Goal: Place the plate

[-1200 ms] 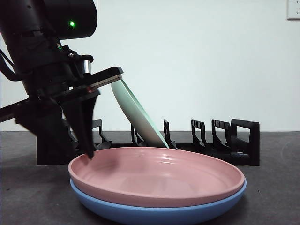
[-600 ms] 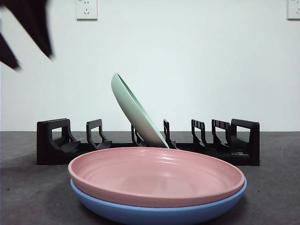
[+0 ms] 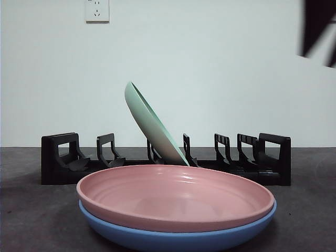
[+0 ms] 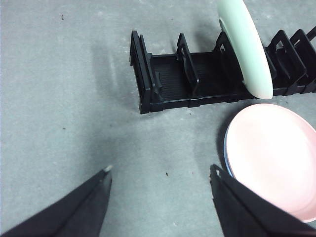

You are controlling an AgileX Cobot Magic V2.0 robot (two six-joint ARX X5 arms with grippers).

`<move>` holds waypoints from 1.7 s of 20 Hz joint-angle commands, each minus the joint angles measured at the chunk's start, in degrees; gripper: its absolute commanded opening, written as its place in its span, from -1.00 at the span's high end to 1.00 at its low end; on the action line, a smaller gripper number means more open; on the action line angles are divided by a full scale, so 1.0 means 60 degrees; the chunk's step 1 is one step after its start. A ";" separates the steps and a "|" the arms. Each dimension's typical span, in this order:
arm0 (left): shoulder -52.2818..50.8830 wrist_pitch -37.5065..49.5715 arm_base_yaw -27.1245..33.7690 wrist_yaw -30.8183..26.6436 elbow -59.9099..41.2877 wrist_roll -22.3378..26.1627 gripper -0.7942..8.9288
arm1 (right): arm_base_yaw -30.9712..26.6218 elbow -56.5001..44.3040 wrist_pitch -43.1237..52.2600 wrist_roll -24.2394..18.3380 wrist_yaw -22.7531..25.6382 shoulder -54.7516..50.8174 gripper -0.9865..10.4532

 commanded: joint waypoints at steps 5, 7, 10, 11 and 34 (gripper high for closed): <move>0.0076 -0.0040 -0.0004 -0.0025 0.0128 -0.0342 0.20 | 0.1275 0.3126 0.0597 0.0328 -0.1016 0.2820 0.33; 0.0076 -0.0040 -0.0004 -0.0025 0.0128 -0.0342 0.20 | 0.1705 0.3748 0.1020 0.0627 -0.1286 0.3501 0.33; 0.0076 -0.0047 -0.0004 -0.0022 0.0128 -0.0375 0.20 | 0.2222 0.4313 0.1668 0.0969 -0.1333 0.4386 0.33; 0.0076 -0.0040 -0.0004 -0.0025 0.0128 -0.0459 0.20 | 0.2379 0.4477 0.1905 0.1060 -0.1333 0.4707 0.33; 0.0076 -0.0004 -0.0004 -0.0342 0.0128 -0.0583 0.20 | 0.2743 0.4641 0.4160 0.1657 -0.2047 0.6568 0.77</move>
